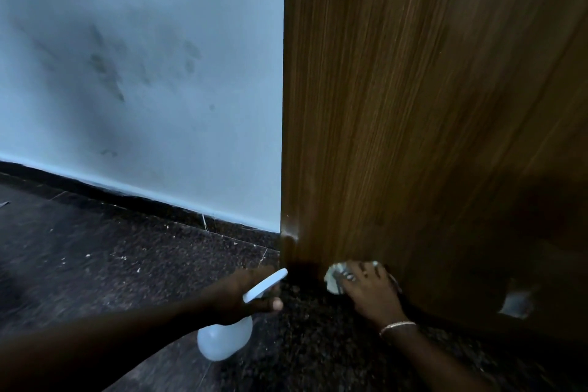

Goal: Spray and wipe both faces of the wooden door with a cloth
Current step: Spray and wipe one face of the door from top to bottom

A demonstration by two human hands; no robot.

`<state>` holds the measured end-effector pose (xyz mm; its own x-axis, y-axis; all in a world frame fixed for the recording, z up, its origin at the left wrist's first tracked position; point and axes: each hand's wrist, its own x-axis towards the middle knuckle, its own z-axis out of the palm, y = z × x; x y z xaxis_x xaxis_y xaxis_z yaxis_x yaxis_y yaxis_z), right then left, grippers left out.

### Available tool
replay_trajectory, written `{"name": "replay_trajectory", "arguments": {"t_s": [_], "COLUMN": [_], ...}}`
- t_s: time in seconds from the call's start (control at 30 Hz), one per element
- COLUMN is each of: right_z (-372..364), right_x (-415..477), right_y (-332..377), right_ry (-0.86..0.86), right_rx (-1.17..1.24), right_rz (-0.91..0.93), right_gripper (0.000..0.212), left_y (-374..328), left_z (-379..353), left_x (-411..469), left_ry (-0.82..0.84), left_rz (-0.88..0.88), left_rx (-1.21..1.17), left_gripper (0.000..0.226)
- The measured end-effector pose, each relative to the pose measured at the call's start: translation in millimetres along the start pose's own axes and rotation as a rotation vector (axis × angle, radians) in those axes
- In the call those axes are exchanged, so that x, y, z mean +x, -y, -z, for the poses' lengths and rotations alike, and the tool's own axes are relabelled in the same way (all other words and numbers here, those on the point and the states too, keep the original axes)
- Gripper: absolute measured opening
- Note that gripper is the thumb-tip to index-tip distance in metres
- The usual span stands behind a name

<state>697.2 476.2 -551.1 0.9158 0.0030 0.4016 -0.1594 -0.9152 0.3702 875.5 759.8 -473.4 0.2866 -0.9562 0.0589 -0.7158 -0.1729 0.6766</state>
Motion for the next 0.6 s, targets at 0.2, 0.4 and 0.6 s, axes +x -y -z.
{"name": "replay_trajectory", "arguments": {"t_s": [0.2,0.4,0.6], "right_z": [59,-23,71], "right_x": [81,-20,-9], "right_y": [-11,-19,-90], "right_ry": [-0.446,0.096,-0.287], "right_rx": [0.054,-0.149,-0.008], "right_rz": [-0.435,0.213,-0.395], "right_gripper": [0.053,0.031,0.059], "left_y": [0,-19,-15], "left_z": [-11,-15,-21], "left_x": [13,29,33], "left_ry": [0.033,0.01,0.008], "left_rz": [-0.039,-0.104,-0.12], "left_rx": [-0.023,-0.085,-0.086], "left_gripper": [0.027,0.04,0.044]}}
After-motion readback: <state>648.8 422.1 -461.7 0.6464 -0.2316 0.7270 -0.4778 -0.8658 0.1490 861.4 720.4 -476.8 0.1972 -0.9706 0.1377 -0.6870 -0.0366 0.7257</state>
